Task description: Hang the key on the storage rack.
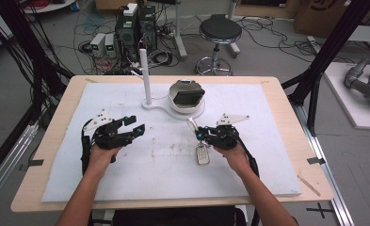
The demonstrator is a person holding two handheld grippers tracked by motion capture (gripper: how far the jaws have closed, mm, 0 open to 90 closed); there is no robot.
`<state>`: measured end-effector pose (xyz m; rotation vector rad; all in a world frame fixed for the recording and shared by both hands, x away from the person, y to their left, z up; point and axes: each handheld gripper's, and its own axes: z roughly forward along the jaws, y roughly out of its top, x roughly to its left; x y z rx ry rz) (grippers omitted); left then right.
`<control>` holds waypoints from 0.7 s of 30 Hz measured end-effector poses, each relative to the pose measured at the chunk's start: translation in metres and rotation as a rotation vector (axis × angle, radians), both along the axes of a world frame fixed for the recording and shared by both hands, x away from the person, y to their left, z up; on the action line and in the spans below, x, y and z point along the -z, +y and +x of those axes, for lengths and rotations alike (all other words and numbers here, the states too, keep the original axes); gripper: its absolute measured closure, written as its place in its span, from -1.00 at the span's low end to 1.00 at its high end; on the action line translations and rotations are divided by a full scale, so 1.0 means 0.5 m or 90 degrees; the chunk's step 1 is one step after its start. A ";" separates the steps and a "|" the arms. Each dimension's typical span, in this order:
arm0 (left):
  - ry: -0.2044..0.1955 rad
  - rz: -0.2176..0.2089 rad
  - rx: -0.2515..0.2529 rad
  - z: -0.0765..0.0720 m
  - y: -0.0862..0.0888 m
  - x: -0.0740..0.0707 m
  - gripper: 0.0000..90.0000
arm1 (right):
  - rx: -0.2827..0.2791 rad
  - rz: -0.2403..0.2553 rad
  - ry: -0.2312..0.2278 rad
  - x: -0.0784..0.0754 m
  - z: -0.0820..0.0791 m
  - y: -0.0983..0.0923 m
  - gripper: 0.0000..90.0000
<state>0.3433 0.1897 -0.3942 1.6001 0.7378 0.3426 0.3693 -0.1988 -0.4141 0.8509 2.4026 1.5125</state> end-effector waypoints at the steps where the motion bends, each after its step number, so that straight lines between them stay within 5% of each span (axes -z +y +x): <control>1: 0.000 -0.008 0.016 0.003 -0.008 -0.006 -0.09 | -0.008 0.004 -0.003 -0.002 -0.003 0.003 0.71; 4: 0.000 -0.029 0.057 0.011 -0.026 -0.016 -0.12 | -0.035 0.016 -0.014 -0.007 -0.010 0.008 0.71; 15: 0.003 -0.015 0.195 0.025 -0.113 -0.041 -0.19 | -0.127 0.040 -0.059 -0.025 -0.028 0.026 0.71; 21: 0.003 -0.015 0.242 0.026 -0.136 -0.037 -0.11 | -0.182 0.055 -0.070 -0.030 -0.035 0.037 0.71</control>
